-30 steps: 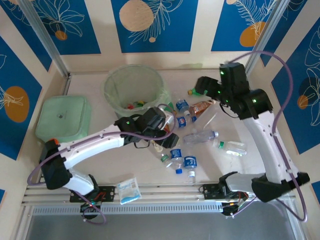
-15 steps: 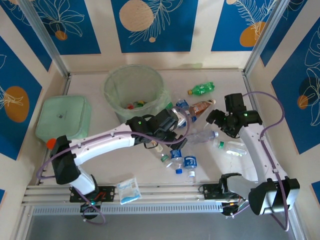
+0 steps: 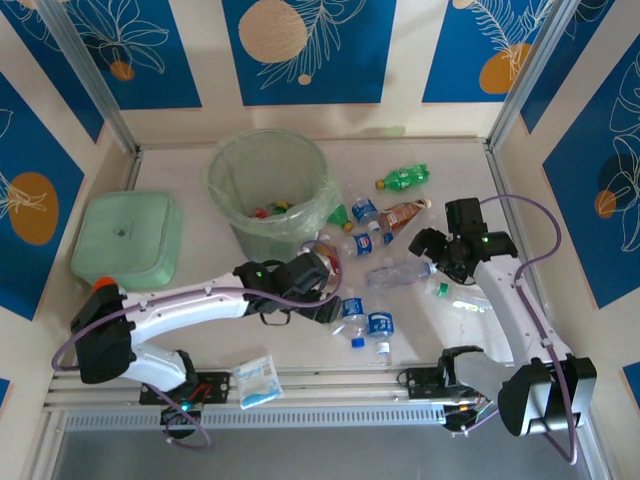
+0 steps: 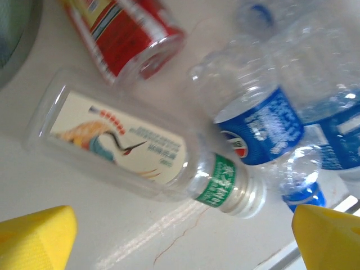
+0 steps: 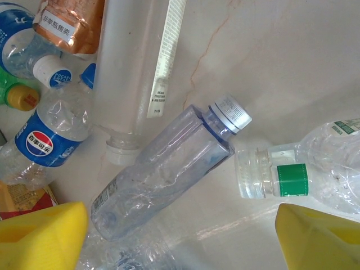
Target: Put the plastic bottles in the bin
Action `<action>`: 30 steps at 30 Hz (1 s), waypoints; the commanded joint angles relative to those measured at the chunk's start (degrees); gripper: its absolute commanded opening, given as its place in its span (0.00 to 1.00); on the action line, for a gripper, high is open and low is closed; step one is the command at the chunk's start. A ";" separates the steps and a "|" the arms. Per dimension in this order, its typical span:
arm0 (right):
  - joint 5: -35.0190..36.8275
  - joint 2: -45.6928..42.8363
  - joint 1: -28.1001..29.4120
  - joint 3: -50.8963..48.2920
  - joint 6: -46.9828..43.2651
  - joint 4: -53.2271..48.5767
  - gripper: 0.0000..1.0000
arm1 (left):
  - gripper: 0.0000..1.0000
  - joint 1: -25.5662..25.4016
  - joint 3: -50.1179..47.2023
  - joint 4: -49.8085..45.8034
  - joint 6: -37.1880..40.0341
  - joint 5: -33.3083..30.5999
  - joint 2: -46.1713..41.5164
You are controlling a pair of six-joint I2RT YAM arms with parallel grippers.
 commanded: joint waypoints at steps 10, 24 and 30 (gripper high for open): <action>-2.29 -3.34 -0.26 -0.52 -0.50 0.10 0.86 | 0.99 -0.89 3.84 -1.46 -19.80 -8.82 9.97; -4.78 -5.75 -0.16 0.11 -0.54 -0.44 0.86 | 1.00 -0.85 8.70 -1.89 -25.81 -11.00 18.31; -5.38 -6.17 -0.16 0.05 -0.54 -0.17 0.86 | 0.92 -1.01 7.75 -3.05 -26.42 -8.98 18.99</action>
